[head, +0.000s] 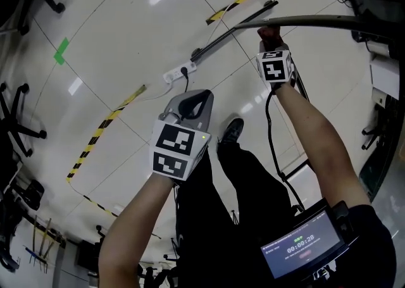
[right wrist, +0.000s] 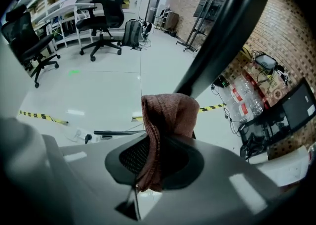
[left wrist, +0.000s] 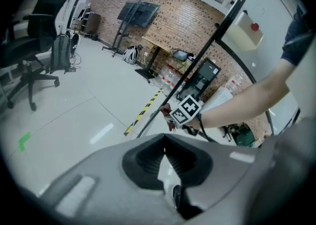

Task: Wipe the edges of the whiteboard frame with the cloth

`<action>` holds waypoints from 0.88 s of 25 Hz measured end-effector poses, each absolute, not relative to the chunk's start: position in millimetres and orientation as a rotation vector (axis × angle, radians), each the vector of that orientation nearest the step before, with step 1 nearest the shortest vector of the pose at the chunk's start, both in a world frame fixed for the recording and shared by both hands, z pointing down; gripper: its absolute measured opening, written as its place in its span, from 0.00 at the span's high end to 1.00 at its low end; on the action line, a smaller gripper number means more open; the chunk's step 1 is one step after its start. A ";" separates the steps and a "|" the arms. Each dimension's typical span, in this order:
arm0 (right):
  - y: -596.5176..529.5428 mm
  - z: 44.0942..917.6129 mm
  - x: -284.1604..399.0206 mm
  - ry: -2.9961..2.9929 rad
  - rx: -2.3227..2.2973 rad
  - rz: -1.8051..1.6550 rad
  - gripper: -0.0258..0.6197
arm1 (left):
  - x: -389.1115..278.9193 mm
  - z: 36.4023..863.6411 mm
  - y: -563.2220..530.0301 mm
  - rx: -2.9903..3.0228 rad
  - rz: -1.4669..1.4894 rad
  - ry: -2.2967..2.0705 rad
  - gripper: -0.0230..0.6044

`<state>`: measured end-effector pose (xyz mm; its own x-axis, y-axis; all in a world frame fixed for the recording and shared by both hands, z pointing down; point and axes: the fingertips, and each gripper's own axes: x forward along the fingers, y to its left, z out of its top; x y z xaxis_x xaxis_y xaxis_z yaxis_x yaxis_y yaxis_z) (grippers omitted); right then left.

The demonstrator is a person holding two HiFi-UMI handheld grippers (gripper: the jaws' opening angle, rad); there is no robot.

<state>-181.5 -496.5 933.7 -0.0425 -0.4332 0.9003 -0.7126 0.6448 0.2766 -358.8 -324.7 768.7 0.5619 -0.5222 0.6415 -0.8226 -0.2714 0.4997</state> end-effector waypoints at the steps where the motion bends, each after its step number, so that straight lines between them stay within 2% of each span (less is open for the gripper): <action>1: -498.1 938.2 -184.6 -1.671 0.944 0.285 0.87 | -363.5 770.4 -324.5 1.939 0.445 -1.091 0.96; 10: -481.7 950.2 -208.6 -1.695 0.842 0.258 0.87 | -374.0 781.9 -313.3 1.900 0.455 -1.128 0.96; 17: -446.9 909.0 -247.3 -1.978 0.703 0.287 0.87 | -357.8 769.3 -329.0 1.963 0.439 -1.126 0.96; 21: -417.4 851.9 -273.9 -2.298 0.562 0.589 0.87 | -352.0 759.1 -339.2 1.954 0.336 -1.089 0.95; 22: -409.2 830.3 -283.0 -2.379 0.495 0.731 0.87 | -351.1 757.9 -341.5 1.954 0.303 -1.056 0.90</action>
